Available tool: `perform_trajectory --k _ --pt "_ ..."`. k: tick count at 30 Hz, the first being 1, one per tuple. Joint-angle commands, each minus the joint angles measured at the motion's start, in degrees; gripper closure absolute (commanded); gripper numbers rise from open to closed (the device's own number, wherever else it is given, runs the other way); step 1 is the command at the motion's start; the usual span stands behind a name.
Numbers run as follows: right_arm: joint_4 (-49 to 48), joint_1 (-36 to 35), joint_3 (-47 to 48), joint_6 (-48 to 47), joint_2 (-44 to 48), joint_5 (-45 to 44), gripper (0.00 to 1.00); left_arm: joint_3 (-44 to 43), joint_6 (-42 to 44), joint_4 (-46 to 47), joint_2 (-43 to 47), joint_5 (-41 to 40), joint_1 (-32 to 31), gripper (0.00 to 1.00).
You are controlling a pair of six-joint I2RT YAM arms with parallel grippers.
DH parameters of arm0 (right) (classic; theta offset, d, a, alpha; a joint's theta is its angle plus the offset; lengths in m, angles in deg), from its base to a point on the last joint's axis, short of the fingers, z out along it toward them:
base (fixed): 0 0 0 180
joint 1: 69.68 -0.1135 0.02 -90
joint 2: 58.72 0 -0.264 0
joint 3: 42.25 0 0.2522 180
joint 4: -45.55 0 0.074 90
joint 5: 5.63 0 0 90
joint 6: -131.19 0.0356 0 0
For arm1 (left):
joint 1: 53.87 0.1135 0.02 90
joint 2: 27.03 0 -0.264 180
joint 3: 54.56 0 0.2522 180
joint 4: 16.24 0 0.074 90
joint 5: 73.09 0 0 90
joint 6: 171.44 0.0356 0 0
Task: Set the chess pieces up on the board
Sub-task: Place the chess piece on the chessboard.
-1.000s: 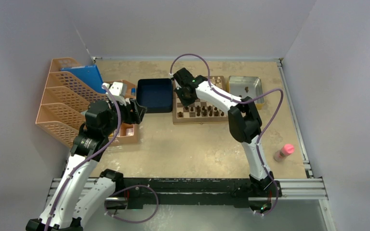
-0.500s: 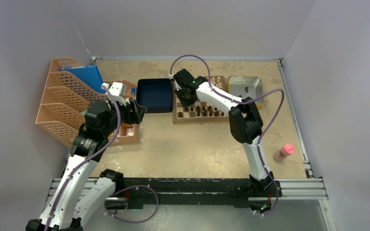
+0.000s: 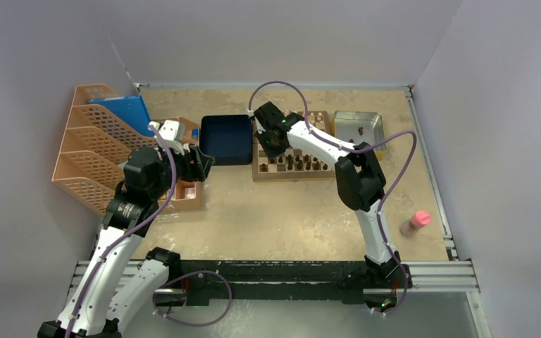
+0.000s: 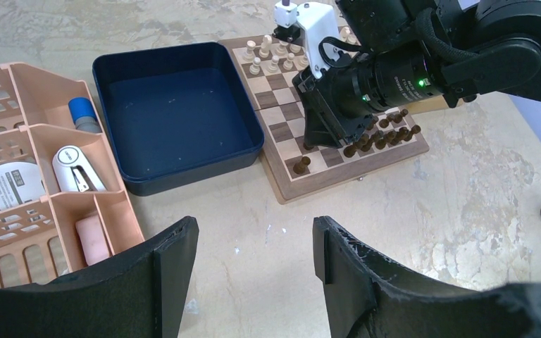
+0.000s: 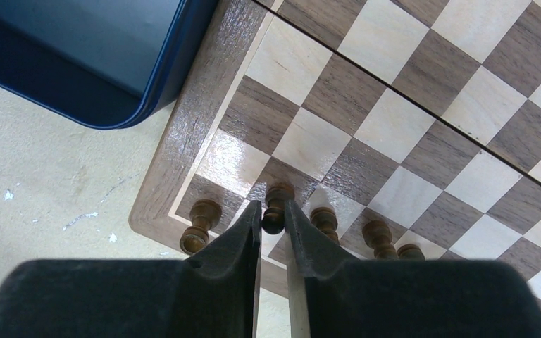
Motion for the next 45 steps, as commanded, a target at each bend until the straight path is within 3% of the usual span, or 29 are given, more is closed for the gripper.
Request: perform_trajectory --k 1,10,23,38,45 --pt "1.5 -0.4 -0.5 0.0 0.6 1.1 0.78 -0.7 0.9 1.5 0.7 -0.6 0.0 0.39" --pt "-1.7 -0.3 0.1 2.4 2.1 -1.1 0.66 -0.6 1.0 1.6 0.5 -0.6 0.0 0.39" --pt "-4.7 -0.4 -4.1 0.4 4.3 -3.5 0.60 -0.5 0.9 1.5 0.3 -0.5 0.0 0.39" --pt "-6.5 -0.5 -4.9 -0.3 4.4 -2.5 0.77 -0.4 0.8 1.7 0.1 -0.8 0.0 0.39" --pt "-6.1 -0.4 -3.6 -0.3 3.6 -1.9 0.78 -0.4 0.8 1.7 0.2 -0.9 0.0 0.39"
